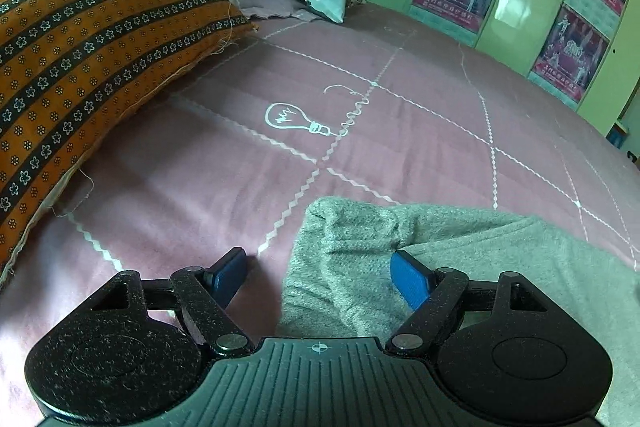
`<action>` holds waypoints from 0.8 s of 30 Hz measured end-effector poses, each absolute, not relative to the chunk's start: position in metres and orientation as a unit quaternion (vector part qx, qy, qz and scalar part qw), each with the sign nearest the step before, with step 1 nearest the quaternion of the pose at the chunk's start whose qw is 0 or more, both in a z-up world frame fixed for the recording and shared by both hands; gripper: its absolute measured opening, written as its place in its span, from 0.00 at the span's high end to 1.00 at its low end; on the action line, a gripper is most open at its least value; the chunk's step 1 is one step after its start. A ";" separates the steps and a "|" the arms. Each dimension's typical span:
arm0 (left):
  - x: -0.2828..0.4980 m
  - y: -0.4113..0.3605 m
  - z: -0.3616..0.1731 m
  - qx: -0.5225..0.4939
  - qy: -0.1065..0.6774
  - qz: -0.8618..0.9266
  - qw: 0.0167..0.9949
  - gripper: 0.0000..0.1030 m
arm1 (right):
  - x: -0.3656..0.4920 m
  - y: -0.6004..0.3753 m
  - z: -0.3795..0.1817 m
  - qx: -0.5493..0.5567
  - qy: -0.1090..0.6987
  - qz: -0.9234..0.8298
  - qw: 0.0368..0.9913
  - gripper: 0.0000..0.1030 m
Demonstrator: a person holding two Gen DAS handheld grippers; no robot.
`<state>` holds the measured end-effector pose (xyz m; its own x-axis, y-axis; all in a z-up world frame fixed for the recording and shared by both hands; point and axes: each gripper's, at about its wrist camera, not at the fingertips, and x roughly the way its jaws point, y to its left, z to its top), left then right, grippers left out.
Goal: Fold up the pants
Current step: 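Lower both tools to the waistband and close both grippers on it, then lift the waistband with both grippers and carry it toward the leg hems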
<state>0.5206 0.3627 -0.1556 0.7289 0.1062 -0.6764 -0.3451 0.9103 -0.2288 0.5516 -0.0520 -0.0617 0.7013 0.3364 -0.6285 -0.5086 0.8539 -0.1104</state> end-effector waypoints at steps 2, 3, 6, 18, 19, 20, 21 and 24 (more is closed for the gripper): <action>0.523 0.361 -0.152 -0.163 0.354 0.121 0.913 0.29 | 0.557 -0.051 -0.066 -0.146 0.311 0.241 0.908 0.53; 0.525 0.358 -0.150 -0.154 0.357 0.115 0.914 0.30 | 0.561 -0.050 -0.067 -0.149 0.312 0.242 0.907 0.53; 0.533 0.344 -0.149 -0.114 0.374 0.104 0.914 0.31 | 0.570 -0.049 -0.074 -0.162 0.329 0.242 0.898 0.53; 0.546 0.345 -0.154 -0.124 0.370 0.098 0.916 0.43 | 0.590 -0.048 -0.092 -0.192 0.356 0.251 0.879 0.53; 0.546 0.343 -0.154 -0.118 0.367 0.095 0.918 0.48 | 0.590 -0.046 -0.091 -0.192 0.358 0.254 0.878 0.60; 0.546 0.342 -0.153 -0.120 0.365 0.087 0.919 0.57 | 0.589 -0.043 -0.091 -0.196 0.358 0.250 0.878 0.79; 0.546 0.342 -0.152 -0.124 0.363 0.084 0.920 0.64 | 0.589 -0.041 -0.090 -0.209 0.355 0.241 0.879 0.96; 0.542 0.338 -0.147 -0.131 0.353 0.075 0.923 0.78 | 0.585 -0.040 -0.081 -0.208 0.351 0.239 0.881 1.00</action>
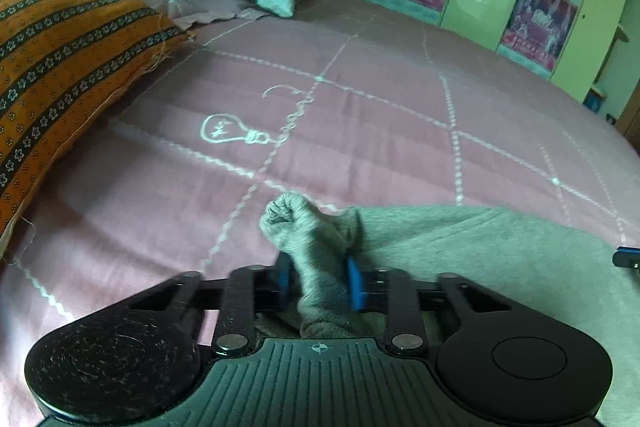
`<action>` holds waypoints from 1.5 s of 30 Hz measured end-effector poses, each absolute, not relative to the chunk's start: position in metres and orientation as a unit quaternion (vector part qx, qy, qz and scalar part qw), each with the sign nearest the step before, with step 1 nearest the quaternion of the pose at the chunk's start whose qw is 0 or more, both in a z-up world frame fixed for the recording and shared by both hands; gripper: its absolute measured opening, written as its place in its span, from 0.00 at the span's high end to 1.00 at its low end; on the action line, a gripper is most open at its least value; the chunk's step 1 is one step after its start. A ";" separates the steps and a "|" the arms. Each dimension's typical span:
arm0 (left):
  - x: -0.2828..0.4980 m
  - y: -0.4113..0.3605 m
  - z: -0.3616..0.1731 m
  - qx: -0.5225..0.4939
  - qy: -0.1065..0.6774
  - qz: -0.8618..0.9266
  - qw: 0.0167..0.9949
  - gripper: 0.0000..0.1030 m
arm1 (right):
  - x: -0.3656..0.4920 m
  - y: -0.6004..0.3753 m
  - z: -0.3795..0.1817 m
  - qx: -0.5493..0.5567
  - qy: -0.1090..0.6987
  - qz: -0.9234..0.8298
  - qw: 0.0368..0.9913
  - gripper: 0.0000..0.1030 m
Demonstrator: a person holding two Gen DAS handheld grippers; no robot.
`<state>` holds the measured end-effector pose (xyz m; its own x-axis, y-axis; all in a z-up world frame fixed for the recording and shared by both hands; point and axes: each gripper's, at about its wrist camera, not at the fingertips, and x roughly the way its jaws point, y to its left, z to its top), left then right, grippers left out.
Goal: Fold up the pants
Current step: 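Lift the waistband with both grippers and carry it toward the leg hems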
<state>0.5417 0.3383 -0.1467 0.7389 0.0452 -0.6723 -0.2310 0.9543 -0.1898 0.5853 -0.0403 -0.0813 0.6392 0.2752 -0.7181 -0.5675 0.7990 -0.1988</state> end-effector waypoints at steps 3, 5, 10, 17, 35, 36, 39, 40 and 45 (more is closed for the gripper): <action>0.532 0.334 -0.134 -0.134 0.335 0.071 0.930 0.80 | 0.576 -0.050 -0.066 -0.184 0.342 0.243 0.889 1.00; 0.521 0.337 -0.122 -0.148 0.309 0.058 0.938 0.81 | 0.563 -0.053 -0.052 -0.184 0.328 0.245 0.894 1.00; 0.480 0.345 -0.090 -0.168 0.252 0.011 0.953 0.81 | 0.527 -0.065 -0.014 -0.174 0.301 0.247 0.905 1.00; 0.399 0.349 -0.084 -0.160 0.223 -0.039 0.961 0.81 | 0.427 -0.078 0.009 -0.213 0.254 0.251 0.909 1.00; 0.234 0.328 -0.097 -0.246 0.270 0.073 0.928 0.47 | 0.299 -0.123 -0.014 -0.111 0.285 0.174 0.936 0.87; 0.229 0.326 -0.096 -0.265 0.261 0.071 0.926 0.47 | 0.297 -0.124 -0.013 -0.103 0.284 0.167 0.939 0.86; 0.229 0.320 -0.098 -0.323 0.248 0.061 0.911 0.47 | 0.288 -0.129 -0.015 -0.080 0.283 0.161 0.942 0.86; 0.233 0.319 -0.103 -0.344 0.254 0.055 0.902 0.47 | 0.285 -0.130 -0.017 -0.074 0.283 0.159 0.943 0.86; 0.252 0.313 -0.129 -0.417 0.265 0.057 0.867 0.47 | 0.289 -0.132 -0.026 -0.047 0.293 0.141 0.944 0.85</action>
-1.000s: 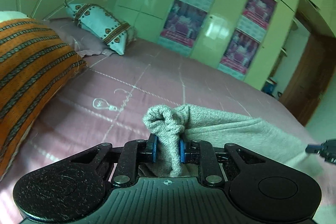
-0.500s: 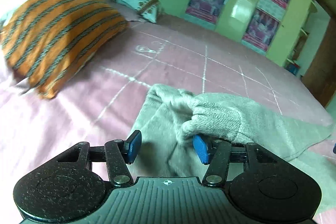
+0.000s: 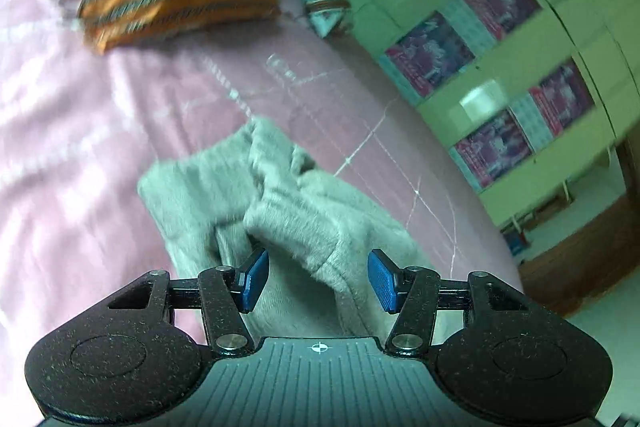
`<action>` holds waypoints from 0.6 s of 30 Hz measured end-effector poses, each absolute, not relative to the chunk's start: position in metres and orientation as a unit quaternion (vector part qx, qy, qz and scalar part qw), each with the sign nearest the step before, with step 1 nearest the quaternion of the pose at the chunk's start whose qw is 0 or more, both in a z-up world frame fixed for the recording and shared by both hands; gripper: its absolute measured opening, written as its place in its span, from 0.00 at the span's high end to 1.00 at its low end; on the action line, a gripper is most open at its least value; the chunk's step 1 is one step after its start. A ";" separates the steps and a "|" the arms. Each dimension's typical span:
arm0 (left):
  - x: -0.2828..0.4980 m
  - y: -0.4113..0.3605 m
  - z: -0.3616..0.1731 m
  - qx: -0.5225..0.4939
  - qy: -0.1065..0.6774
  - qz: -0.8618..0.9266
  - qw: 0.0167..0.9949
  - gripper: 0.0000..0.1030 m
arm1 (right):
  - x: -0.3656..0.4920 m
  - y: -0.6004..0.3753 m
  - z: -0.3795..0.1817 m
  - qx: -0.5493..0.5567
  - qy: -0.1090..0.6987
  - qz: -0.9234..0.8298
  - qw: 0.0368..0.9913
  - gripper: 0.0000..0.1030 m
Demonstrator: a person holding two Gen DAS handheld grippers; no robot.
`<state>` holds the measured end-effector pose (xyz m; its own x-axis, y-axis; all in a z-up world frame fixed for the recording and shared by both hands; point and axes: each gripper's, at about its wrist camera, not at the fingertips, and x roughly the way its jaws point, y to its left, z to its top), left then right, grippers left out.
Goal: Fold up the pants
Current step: 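Lift the waistband with both grippers and carry it toward the leg hems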
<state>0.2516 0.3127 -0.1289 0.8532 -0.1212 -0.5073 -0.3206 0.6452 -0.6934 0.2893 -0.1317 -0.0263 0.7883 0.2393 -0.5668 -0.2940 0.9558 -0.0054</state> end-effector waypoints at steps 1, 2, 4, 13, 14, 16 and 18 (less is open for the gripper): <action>0.257 0.312 -0.133 -0.427 0.265 0.056 0.863 0.47 | 0.291 -0.133 -0.029 -0.038 0.296 0.137 0.945 0.84; 0.261 0.312 -0.137 -0.435 0.265 0.056 0.858 0.47 | 0.296 -0.134 -0.031 -0.025 0.300 0.132 0.944 0.82; 0.270 0.313 -0.141 -0.439 0.261 0.054 0.858 0.47 | 0.308 -0.136 -0.037 -0.005 0.308 0.126 0.943 0.79; 0.301 0.332 -0.144 -0.413 0.268 0.024 0.870 0.66 | 0.377 -0.149 -0.084 0.154 0.379 0.106 0.906 0.68; 0.303 0.334 -0.143 -0.411 0.268 0.022 0.871 0.66 | 0.383 -0.151 -0.090 0.175 0.386 0.101 0.900 0.68; 0.309 0.339 -0.141 -0.407 0.270 0.015 0.872 0.67 | 0.392 -0.156 -0.097 0.209 0.388 0.096 0.893 0.67; 0.311 0.342 -0.141 -0.397 0.273 0.012 0.876 0.67 | 0.398 -0.158 -0.103 0.233 0.390 0.093 0.886 0.67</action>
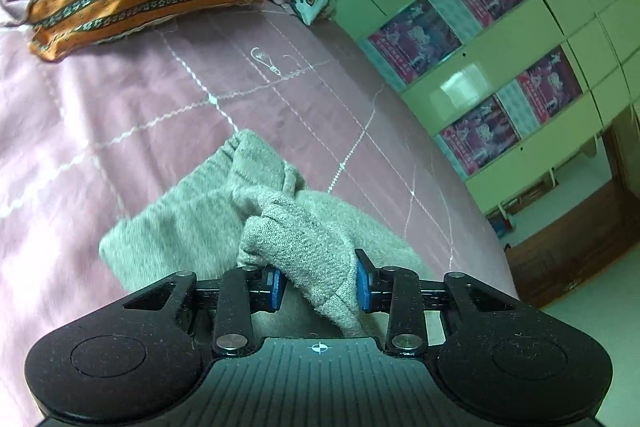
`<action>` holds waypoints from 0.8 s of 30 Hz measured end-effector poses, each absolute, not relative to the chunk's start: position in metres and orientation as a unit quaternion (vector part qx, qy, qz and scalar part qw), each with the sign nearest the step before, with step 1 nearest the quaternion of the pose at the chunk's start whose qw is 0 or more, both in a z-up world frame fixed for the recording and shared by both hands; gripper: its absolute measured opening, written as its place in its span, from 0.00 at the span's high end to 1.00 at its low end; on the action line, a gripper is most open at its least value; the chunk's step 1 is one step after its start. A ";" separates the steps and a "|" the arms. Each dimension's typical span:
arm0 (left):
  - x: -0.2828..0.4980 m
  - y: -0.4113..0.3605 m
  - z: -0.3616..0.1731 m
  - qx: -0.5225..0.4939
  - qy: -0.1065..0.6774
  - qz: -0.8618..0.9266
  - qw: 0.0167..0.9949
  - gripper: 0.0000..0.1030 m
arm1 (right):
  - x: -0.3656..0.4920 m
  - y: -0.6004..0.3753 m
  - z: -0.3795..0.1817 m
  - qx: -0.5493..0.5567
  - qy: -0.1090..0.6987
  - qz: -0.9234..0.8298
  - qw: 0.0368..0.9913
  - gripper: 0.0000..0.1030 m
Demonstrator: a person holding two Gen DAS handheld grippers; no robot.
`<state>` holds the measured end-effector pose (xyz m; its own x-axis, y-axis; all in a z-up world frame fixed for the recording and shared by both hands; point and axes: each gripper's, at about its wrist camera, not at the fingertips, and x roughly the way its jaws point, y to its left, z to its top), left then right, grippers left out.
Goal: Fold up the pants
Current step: 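Lift the waistband with both grippers and carry it toward the leg hems, then lay the waistband over the legs and open both grippers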
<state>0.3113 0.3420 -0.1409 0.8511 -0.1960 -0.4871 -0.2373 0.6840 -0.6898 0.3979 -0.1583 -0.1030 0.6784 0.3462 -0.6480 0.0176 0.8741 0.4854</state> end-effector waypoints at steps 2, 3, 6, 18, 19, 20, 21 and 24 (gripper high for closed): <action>0.314 0.344 -0.141 -0.389 0.274 0.009 0.880 0.67 | 0.402 -0.159 -0.106 0.244 0.388 0.088 0.884 0.67; 0.315 0.343 -0.140 -0.384 0.274 0.010 0.882 0.67 | 0.403 -0.158 -0.106 0.243 0.388 0.087 0.885 0.73; 0.315 0.343 -0.141 -0.377 0.272 0.010 0.885 0.67 | 0.405 -0.156 -0.104 0.233 0.390 0.088 0.886 0.93; 0.348 0.363 -0.046 -0.316 0.182 -0.113 0.924 0.71 | 0.351 -0.151 0.005 0.147 0.249 0.113 0.951 1.00; 0.344 0.367 -0.037 -0.308 0.170 -0.136 0.926 0.71 | 0.334 -0.152 0.018 0.141 0.225 0.116 0.957 1.00; 0.338 0.371 -0.033 -0.298 0.171 -0.147 0.928 0.71 | 0.317 -0.153 0.026 0.139 0.210 0.120 0.960 1.00; 0.330 0.375 -0.037 -0.289 0.185 -0.150 0.927 0.71 | 0.301 -0.155 0.029 0.143 0.204 0.126 0.960 1.00; 0.311 0.392 -0.084 -0.255 0.292 -0.095 0.917 0.71 | 0.255 -0.151 0.002 0.142 0.245 0.160 0.946 1.00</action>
